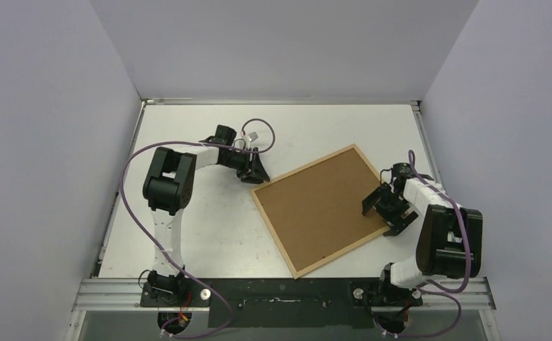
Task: Put the photo into the frame
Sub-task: Adjust the photo frame at the center of the board.
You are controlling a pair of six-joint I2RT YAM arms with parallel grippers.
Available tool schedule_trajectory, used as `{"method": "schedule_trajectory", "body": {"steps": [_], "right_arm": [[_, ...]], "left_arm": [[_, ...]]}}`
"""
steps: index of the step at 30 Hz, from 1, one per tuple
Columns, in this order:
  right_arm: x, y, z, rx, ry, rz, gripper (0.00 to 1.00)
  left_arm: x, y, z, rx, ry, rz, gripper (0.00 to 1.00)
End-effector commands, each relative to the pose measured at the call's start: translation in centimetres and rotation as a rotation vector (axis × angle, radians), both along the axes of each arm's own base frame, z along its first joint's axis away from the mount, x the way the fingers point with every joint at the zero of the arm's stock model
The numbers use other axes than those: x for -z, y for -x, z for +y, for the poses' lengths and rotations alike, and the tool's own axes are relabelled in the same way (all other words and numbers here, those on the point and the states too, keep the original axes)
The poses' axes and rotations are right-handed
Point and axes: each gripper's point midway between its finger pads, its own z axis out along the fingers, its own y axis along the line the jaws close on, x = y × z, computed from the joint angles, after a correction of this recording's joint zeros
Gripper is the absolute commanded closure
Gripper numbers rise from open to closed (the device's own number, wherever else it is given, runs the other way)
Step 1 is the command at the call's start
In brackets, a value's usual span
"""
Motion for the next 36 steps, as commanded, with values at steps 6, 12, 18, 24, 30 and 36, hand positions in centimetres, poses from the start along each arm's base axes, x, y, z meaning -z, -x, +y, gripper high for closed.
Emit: {"method": "schedule_trajectory", "body": {"steps": [6, 12, 18, 24, 30, 36], "right_arm": [[2.2, -11.8, 4.6, -0.310, 0.096, -0.264, 0.03], [3.2, -13.7, 7.6, -0.445, 0.103, -0.256, 0.04], [3.5, -14.6, 9.8, -0.536, 0.087, -0.274, 0.05], [2.1, -15.8, 10.0, -0.588, 0.120, -0.294, 0.05], [-2.9, -18.2, 7.7, -0.607, 0.281, -0.295, 0.04], [-10.3, -16.7, 8.7, -0.616, 0.277, -0.342, 0.03]], "left_arm": [[1.3, 8.0, 1.4, -0.016, -0.170, 0.088, 0.64], [1.1, 11.5, 2.6, -0.030, -0.244, 0.102, 0.69], [0.0, 14.7, 2.7, 0.045, -0.265, 0.063, 0.74], [-1.7, 16.7, 3.1, 0.112, -0.274, 0.001, 0.73], [-4.7, 13.9, 4.3, 0.017, -0.261, -0.066, 0.51], [-7.7, 9.3, 5.1, -0.125, -0.170, -0.089, 0.38]]}}
